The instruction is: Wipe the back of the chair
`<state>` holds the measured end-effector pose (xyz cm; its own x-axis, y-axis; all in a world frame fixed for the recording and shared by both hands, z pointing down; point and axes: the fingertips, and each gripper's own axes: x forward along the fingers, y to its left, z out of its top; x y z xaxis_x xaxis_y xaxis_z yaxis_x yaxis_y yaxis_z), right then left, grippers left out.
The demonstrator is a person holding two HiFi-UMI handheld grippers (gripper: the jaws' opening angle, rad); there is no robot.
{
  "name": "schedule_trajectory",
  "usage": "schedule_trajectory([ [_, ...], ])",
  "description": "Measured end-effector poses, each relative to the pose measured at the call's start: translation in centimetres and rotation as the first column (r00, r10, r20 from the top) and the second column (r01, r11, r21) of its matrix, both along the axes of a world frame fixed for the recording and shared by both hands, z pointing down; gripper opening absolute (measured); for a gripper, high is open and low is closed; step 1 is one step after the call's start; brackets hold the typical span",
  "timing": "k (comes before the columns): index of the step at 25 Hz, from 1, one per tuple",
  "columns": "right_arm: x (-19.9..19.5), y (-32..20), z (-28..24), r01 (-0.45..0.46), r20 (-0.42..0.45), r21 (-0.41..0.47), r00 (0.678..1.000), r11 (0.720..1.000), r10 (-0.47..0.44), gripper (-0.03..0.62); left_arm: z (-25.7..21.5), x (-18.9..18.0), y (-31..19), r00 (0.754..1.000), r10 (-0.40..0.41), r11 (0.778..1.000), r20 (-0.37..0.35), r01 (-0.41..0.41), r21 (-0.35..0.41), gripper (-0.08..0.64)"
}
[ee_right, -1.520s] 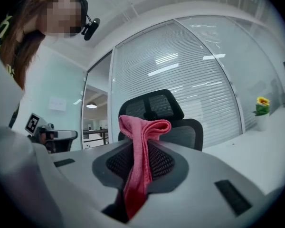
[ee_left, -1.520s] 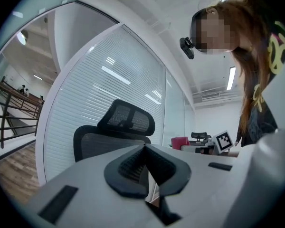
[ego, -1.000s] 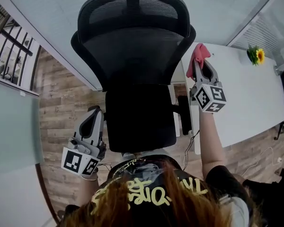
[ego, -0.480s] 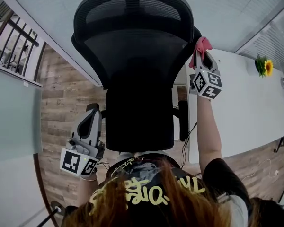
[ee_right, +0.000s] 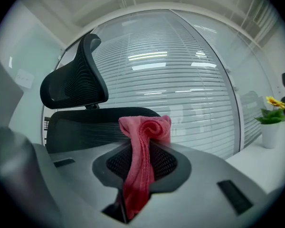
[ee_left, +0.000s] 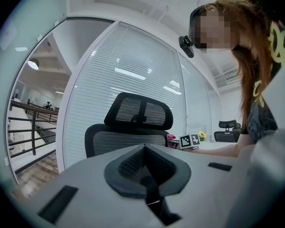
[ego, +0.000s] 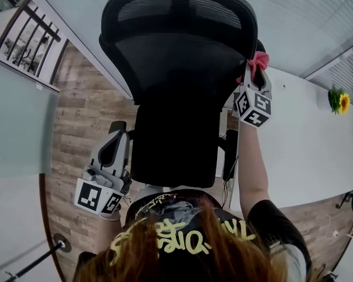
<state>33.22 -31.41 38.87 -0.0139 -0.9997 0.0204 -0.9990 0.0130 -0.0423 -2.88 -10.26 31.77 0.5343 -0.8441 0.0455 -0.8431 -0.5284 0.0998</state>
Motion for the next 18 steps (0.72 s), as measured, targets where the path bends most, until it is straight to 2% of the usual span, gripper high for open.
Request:
schedule_trajectory([
  [7, -3.6, -0.7, 0.3, 0.018, 0.004, 0.019, 1.000, 1.000, -0.018, 0.071, 0.9, -0.9, -0.3, 1.000, -0.007, 1.000, 0.009, 0.008, -0.009, -0.011],
  [18, -12.0, -2.8, 0.4, 0.100, 0.011, 0.014, 0.995, 0.995, -0.100, 0.071, 0.8, -3.6, -2.1, 1.000, 0.015, 1.000, 0.002, -0.015, -0.006, -0.011],
])
